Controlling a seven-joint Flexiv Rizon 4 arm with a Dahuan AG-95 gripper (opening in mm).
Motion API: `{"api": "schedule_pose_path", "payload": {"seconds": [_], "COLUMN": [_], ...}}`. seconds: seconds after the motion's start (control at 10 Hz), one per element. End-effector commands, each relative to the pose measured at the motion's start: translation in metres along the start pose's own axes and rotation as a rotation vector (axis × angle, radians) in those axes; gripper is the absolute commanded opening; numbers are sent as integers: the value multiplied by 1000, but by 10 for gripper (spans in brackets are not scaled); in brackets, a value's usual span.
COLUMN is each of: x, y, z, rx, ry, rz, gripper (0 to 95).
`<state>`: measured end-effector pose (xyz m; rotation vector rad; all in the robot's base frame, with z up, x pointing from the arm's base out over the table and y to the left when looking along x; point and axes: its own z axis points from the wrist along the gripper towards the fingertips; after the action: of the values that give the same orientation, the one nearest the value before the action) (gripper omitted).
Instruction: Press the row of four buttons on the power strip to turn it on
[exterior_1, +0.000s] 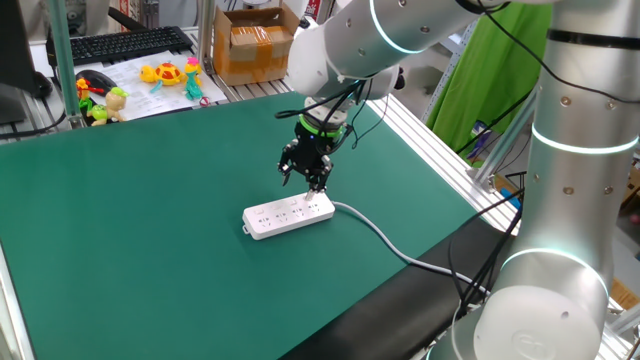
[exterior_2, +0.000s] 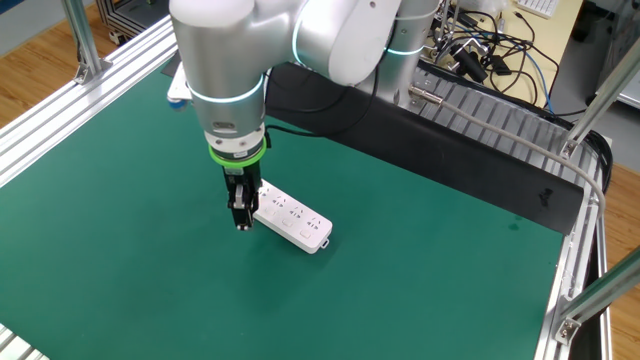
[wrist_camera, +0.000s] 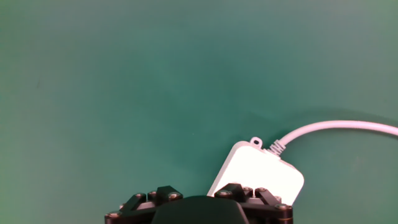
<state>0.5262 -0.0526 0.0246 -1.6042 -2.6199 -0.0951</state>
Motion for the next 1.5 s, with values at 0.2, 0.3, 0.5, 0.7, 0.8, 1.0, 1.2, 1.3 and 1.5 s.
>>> {"api": "schedule_pose_path", "payload": {"seconds": [0.2, 0.3, 0.5, 0.7, 0.8, 1.0, 1.2, 1.3, 1.5], "x": [4, 7, 13, 22, 23, 27, 34, 34, 35], "y": [0, 2, 4, 8, 8, 8, 6, 6, 6], "z": [-5, -6, -9, -12, -12, -9, -4, -4, -3], "rx": [21, 23, 23, 20, 17, 6, 1, 0, -7], "ry": [-8, -12, -12, -5, -1, 5, 2, 0, -3], "rz": [-11, -11, -2, 19, 28, 47, 67, 70, 67], "gripper": [570, 570, 570, 570, 570, 570, 570, 570, 570]}}
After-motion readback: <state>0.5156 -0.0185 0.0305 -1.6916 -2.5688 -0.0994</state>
